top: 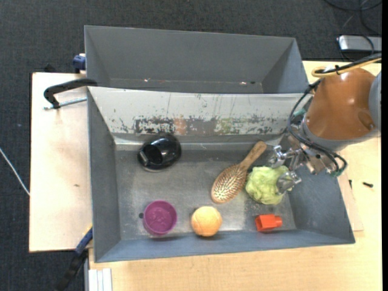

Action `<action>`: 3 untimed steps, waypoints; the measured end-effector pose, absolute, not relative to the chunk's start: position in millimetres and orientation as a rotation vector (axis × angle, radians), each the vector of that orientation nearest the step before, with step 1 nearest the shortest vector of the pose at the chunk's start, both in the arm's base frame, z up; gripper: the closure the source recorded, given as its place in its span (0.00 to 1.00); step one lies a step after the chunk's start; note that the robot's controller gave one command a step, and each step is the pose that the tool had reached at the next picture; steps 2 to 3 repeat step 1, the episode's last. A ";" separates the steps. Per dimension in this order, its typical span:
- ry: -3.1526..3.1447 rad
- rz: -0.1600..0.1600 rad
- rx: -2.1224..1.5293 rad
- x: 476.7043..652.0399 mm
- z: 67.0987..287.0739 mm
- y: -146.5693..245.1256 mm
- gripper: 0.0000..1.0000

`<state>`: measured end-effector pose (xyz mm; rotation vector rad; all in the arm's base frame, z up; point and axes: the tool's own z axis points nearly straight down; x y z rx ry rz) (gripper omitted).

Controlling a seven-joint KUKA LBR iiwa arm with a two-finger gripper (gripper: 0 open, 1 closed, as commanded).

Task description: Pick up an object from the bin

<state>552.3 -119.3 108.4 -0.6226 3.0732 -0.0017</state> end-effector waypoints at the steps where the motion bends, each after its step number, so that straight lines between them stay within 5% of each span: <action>1: 3.071 -0.004 -0.622 553.2 115.6 -119.4 1.00; 3: 3.071 -0.004 -0.622 553.2 115.6 -119.4 1.00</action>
Offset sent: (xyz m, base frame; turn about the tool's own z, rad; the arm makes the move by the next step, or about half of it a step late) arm 0.0002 0.0001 0.0841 0.0000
